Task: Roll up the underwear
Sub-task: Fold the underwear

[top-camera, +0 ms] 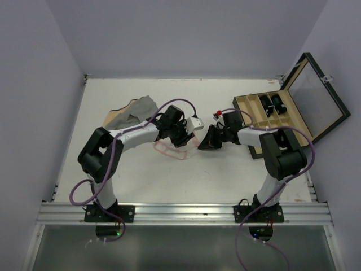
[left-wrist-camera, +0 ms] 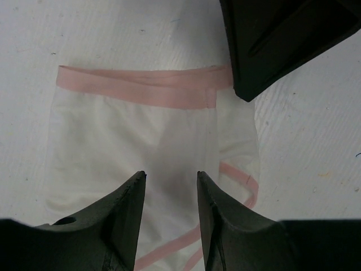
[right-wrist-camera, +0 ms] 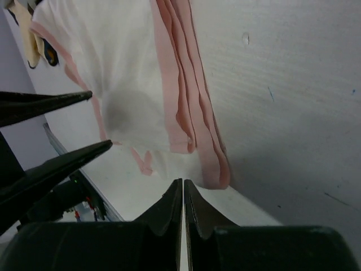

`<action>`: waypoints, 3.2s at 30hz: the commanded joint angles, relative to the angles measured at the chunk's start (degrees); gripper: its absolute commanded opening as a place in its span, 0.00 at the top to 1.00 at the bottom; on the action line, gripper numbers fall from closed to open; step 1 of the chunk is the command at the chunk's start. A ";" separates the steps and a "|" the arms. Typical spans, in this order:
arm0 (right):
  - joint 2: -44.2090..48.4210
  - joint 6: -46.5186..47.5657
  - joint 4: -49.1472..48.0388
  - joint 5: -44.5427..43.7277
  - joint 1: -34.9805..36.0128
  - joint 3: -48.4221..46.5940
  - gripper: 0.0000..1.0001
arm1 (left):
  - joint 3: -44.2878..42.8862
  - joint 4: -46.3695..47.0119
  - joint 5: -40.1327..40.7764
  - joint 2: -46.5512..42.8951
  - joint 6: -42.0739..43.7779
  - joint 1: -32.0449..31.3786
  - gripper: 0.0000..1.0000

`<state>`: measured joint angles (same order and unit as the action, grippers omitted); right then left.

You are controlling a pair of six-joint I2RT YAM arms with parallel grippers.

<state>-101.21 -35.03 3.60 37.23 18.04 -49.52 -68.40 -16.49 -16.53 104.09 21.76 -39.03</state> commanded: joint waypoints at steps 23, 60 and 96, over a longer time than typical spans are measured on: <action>-2.76 -4.26 -4.47 -2.43 -0.11 -0.14 0.92 | -7.27 -2.14 -6.32 6.65 1.45 -2.37 0.54; -4.35 -4.96 -5.79 -2.87 -0.03 1.09 0.92 | -11.32 -3.90 -13.34 7.44 -7.52 -3.78 1.00; -4.52 1.89 0.89 0.38 -1.96 -0.93 0.92 | -9.82 -1.79 -7.73 4.37 -12.00 -1.14 1.00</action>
<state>-104.73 -33.61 6.02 38.63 16.10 -49.91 -75.37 -18.74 -26.02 113.93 10.83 -40.86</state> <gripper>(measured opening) 0.084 0.009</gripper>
